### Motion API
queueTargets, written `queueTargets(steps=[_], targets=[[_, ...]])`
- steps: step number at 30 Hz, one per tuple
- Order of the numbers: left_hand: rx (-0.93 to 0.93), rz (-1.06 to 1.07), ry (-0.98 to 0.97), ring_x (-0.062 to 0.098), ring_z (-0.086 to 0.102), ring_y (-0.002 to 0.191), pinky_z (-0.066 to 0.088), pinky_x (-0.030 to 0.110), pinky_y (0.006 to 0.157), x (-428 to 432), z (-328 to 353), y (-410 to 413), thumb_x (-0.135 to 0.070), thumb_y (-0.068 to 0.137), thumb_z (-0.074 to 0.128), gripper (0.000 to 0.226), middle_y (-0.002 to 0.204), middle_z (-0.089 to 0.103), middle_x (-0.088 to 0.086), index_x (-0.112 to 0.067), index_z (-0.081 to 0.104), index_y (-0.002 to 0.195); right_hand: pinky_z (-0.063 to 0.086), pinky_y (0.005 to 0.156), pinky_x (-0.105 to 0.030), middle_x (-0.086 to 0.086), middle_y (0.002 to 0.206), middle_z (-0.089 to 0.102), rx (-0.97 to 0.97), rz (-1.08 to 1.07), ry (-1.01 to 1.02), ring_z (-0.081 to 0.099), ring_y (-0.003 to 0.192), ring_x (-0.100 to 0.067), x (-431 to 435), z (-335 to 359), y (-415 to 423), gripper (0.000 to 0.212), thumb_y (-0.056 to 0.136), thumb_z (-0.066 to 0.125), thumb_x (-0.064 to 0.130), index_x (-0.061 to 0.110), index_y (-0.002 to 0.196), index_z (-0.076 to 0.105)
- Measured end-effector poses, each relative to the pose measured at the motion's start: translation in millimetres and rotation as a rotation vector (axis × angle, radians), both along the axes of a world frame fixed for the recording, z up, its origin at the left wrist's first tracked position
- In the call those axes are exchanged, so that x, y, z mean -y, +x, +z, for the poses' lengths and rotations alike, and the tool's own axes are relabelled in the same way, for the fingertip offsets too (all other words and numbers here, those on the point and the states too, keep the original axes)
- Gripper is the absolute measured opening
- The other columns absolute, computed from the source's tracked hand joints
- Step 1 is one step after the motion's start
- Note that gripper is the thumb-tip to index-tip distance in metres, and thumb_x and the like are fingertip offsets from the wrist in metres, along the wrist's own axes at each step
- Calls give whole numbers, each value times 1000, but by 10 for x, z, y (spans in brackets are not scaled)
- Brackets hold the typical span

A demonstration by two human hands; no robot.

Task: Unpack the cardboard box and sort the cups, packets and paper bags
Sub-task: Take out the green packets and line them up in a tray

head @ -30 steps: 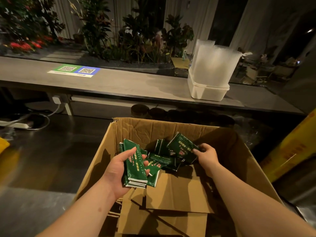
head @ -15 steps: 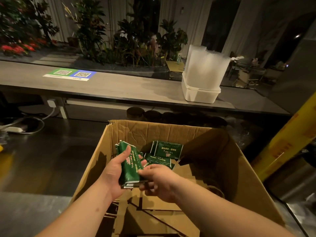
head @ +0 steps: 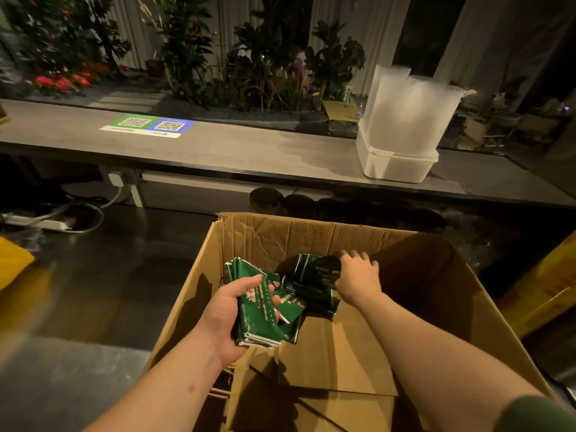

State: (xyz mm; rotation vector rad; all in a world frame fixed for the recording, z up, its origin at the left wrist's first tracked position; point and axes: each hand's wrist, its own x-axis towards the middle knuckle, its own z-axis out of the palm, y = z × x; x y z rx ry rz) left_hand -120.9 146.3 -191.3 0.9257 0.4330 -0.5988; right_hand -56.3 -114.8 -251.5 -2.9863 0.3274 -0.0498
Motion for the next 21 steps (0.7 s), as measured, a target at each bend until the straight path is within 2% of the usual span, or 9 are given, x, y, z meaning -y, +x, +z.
queueTargets(steps=[6,8,10,11,12,14,17,19,21], targets=[[6,2,38,34,65,91,53,47,87,-3,-23,13,-28,85,68,40,97,73,21,1,71,112,18,124,-53,-8,158,41,17,-8,-54,24,152,-34,-60,-80,97,51,98,64,21,25,147,53],[7,11,38,34,65,93,53,47,89,-3,-14,9,-28,86,68,39,95,73,21,1,71,113,21,123,-52,-8,155,45,25,-20,-45,28,150,-33,-52,-100,93,45,97,64,19,25,142,58],[9,13,33,34,65,91,53,47,87,-4,-3,10,-27,85,68,39,94,73,20,1,70,113,27,121,-51,-8,144,56,53,-31,33,42,142,-31,-5,-101,83,35,96,64,16,22,131,63],[8,11,32,34,66,89,54,47,84,-6,2,7,-27,87,67,38,93,72,20,1,70,112,38,117,-50,-7,132,64,75,-50,124,53,132,-29,31,-78,64,29,97,63,15,22,125,65],[6,9,32,34,67,87,54,46,81,-8,2,4,-28,89,66,37,93,72,20,1,70,112,51,104,-46,-5,121,68,104,-81,238,62,118,-26,73,-41,37,25,98,62,15,22,122,65],[5,-1,26,33,67,85,53,45,78,-16,-6,0,-28,89,66,38,92,71,20,1,69,113,60,74,-31,-4,116,69,148,-146,470,66,104,-21,150,36,-40,28,100,61,16,20,128,63],[18,-17,26,33,65,84,54,46,80,-4,-4,-7,-29,90,65,39,90,70,19,1,68,115,63,74,-34,-4,112,71,152,-229,826,71,100,-20,198,153,-210,28,101,62,17,14,129,63],[24,-17,32,33,64,87,54,46,83,5,1,-12,-28,90,65,40,89,69,18,1,67,117,63,73,-35,-8,104,75,86,-307,1120,76,89,-21,135,233,-370,23,101,63,17,9,122,66],[25,-33,40,33,63,87,53,46,83,22,17,-26,-28,86,68,47,90,68,18,2,66,121,60,76,-36,-13,103,77,-9,-338,1342,76,90,-24,26,320,-542,18,101,61,17,6,113,69]])
